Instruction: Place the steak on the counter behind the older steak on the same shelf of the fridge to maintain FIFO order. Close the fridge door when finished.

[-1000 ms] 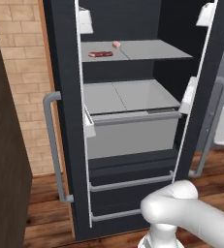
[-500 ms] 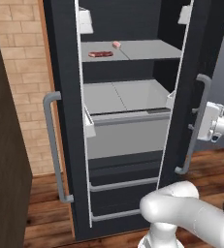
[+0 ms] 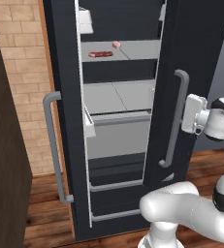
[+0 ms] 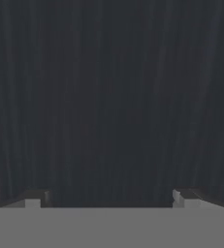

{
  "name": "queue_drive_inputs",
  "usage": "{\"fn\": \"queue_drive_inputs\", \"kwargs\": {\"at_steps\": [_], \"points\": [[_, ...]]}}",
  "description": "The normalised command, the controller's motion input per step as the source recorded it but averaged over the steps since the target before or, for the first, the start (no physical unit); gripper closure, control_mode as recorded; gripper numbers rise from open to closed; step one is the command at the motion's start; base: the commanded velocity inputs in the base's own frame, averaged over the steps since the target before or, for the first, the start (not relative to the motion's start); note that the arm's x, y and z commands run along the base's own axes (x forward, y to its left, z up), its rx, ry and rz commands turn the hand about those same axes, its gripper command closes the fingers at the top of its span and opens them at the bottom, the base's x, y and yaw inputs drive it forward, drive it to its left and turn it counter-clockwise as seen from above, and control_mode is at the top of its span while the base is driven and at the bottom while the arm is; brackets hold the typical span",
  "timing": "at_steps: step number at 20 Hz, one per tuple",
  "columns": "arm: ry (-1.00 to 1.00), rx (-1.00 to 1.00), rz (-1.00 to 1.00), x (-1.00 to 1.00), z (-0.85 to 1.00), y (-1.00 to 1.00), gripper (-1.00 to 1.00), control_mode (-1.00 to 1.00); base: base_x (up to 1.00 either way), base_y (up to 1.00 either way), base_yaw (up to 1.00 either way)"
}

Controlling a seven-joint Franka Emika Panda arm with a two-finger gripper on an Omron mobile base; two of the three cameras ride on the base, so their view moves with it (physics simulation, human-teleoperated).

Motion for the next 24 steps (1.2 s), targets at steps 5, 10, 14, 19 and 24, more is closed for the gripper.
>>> {"fn": "queue_drive_inputs", "kwargs": {"at_steps": [5, 10, 14, 19, 24], "points": [[0.00, 0.00, -0.18, 0.49, 0.02, 0.20, -1.00, -1.00, 0.00, 0.00, 0.00], [0.00, 0.00, -0.17, 0.57, 0.01, 0.21, -1.00, -1.00, 0.00, 0.00, 0.00], [0.00, 0.00, -0.16, 0.57, 0.10, 0.13, -1.00, -1.00, 0.00, 0.00, 0.00], [0.01, 0.00, -0.08, 0.45, 0.20, 0.00, -1.00, -1.00, 0.00, 0.00, 0.00], [0.02, 0.00, -0.08, 0.47, 0.15, 0.00, -1.00, -1.00, 0.00, 0.00, 0.00]]}}
